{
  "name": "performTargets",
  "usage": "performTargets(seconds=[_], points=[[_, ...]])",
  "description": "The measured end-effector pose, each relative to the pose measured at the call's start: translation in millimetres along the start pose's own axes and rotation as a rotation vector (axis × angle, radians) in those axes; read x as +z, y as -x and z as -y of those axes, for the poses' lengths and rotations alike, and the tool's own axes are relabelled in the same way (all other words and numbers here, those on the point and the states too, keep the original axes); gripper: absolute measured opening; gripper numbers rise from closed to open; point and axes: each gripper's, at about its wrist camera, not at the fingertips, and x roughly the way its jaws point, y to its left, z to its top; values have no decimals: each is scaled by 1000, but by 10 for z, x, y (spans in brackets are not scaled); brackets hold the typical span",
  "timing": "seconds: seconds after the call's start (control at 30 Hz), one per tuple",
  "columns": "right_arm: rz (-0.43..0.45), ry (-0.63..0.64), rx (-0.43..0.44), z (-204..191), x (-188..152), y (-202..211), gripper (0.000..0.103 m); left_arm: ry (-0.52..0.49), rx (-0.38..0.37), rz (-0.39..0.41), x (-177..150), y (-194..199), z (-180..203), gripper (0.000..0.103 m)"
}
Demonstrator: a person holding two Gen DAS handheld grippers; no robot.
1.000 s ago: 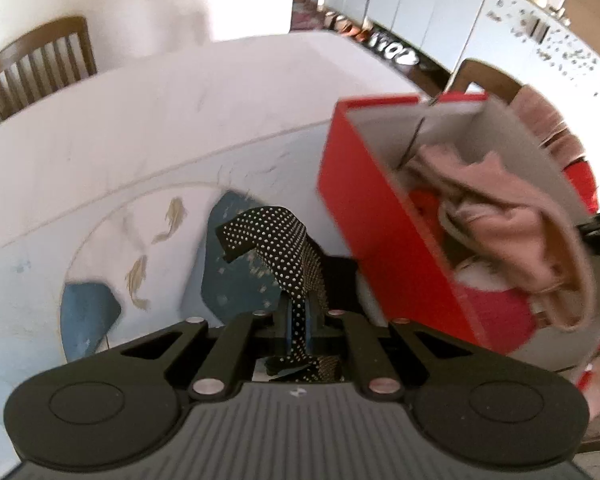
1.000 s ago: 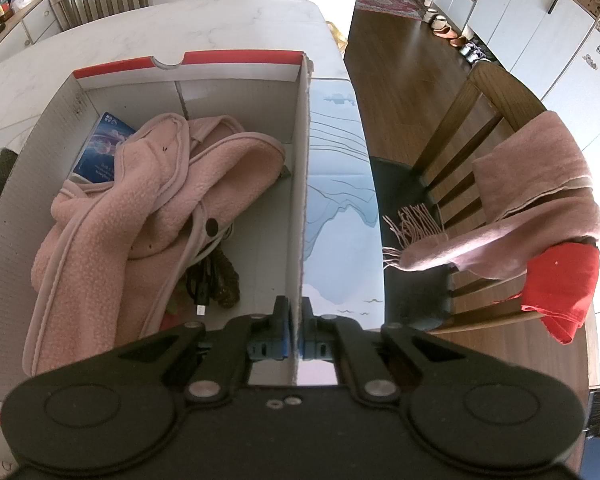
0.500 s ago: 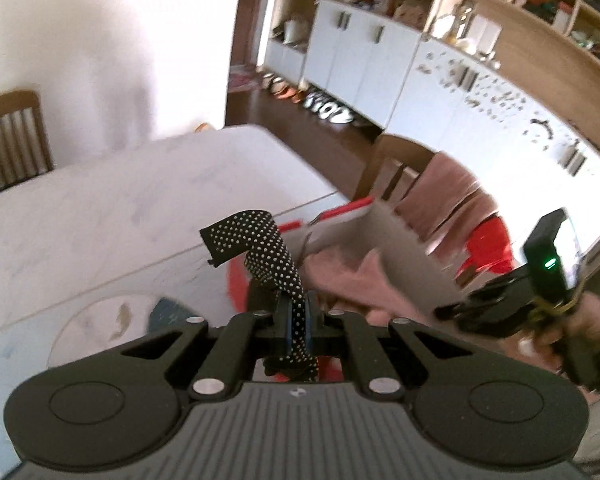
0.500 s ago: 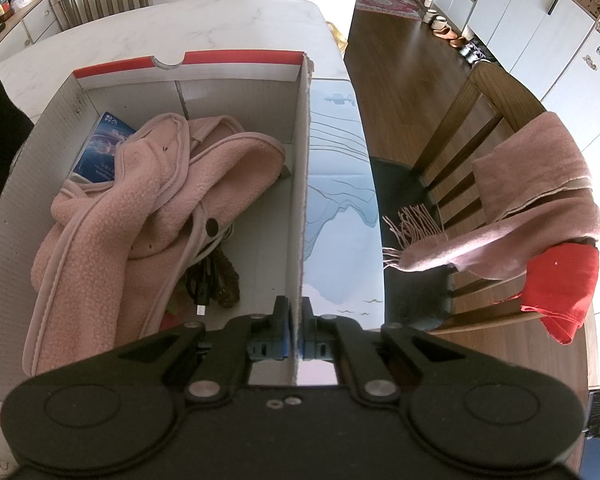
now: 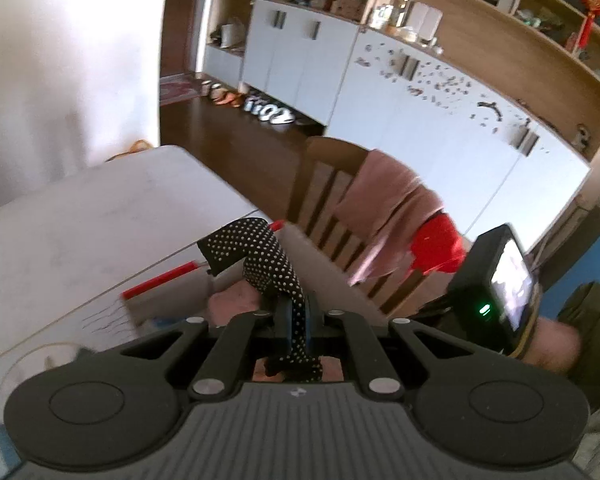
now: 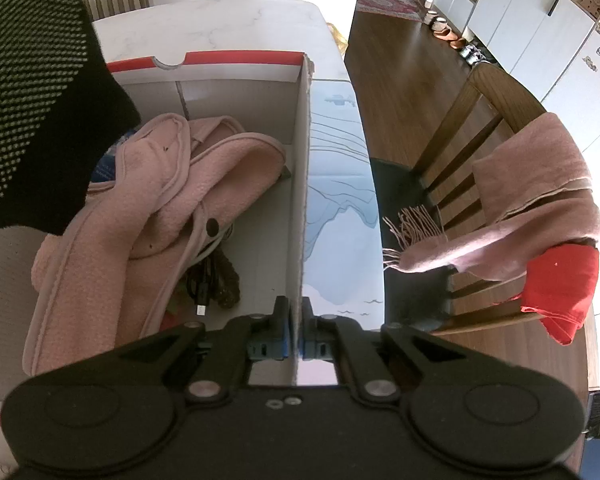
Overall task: Organize objects
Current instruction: 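Carry the polka-dot glove into the box and open the left gripper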
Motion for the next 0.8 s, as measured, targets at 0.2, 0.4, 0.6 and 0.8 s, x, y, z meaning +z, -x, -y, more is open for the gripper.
performTargets(seconds=[0.2,0.4,0.6,0.8], points=[[0,0,0,1,-2,1,3,-25,-41,-15,55,-219,140,5],[3,6,0,-31,12,3,3,17,13,-126,-164,-738,-47,5],[4,7,4,-36,10,13,3,41,36,-204,-378,-1010,-203,5],[5,12,11,-19,5,17,3,-28,66,-196,-434,-1057,-156,5]])
